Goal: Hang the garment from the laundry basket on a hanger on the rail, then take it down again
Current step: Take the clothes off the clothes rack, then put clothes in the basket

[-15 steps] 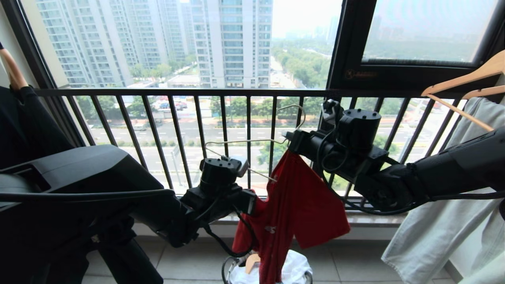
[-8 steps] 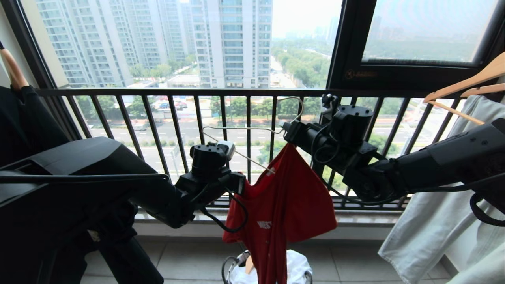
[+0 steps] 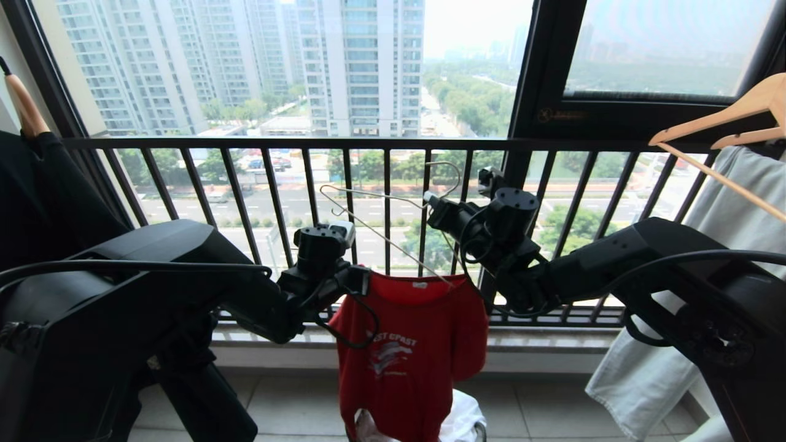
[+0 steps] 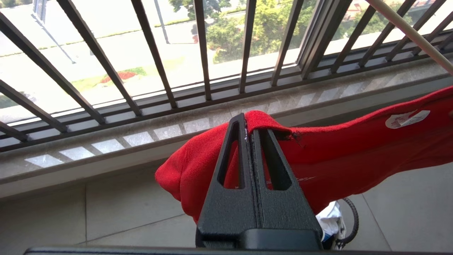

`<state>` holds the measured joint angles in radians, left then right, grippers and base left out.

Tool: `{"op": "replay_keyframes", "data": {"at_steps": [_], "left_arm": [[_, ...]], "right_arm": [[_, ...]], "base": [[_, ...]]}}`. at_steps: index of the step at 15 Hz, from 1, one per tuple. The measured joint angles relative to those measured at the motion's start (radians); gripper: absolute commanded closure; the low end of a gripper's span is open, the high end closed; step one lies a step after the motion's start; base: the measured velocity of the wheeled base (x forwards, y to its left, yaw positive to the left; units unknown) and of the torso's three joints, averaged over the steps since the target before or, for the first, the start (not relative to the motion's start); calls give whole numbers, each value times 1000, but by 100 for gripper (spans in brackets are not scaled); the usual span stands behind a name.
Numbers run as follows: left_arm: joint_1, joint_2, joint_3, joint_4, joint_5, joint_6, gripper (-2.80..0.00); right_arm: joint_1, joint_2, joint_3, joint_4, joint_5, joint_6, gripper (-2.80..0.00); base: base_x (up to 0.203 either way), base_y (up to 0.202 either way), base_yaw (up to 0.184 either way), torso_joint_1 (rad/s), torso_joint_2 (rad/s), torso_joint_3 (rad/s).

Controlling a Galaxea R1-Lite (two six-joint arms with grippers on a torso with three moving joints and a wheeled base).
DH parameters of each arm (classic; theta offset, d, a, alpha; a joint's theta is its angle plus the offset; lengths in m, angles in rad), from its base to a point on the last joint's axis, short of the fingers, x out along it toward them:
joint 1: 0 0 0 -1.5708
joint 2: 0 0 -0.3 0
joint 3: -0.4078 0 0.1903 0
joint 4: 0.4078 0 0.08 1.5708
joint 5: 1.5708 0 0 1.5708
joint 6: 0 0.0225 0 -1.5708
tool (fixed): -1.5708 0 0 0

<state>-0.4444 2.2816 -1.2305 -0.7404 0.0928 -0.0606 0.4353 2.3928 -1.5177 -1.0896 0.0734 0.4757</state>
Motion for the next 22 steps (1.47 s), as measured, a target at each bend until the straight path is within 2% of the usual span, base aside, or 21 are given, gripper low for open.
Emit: {"op": "replay_keyframes", "data": {"at_steps": [4,9,13,16,20,22], "left_arm": [[-30,17,15,-1,-1,-3,0],[-62,18,50,-4,1,-1,0],[-51,5,45,-6,1,-4,0],[-45,6,30,-6,2,-4,0],[-46,-1,33,-6,2,-3,0],[-45,-4,34,-5,3,-2,0]], "right_arm": [[0,15,-13,-5,-17,37,0],[2,-8,-13,-3,-18,174,0],[2,-26,-9,-3,-20,180,0],[-1,-23,-2,-4,-22,113,0],[-50,-25,70,-39,-21,-99,0],[-97,-54,115,-43,-21,-154,0]], "base": [[0,0,0,0,0,0],[0,0,0,0,0,0],[0,0,0,0,0,0],[0,0,0,0,0,0],[0,0,0,0,0,0],[0,0,0,0,0,0]]}}
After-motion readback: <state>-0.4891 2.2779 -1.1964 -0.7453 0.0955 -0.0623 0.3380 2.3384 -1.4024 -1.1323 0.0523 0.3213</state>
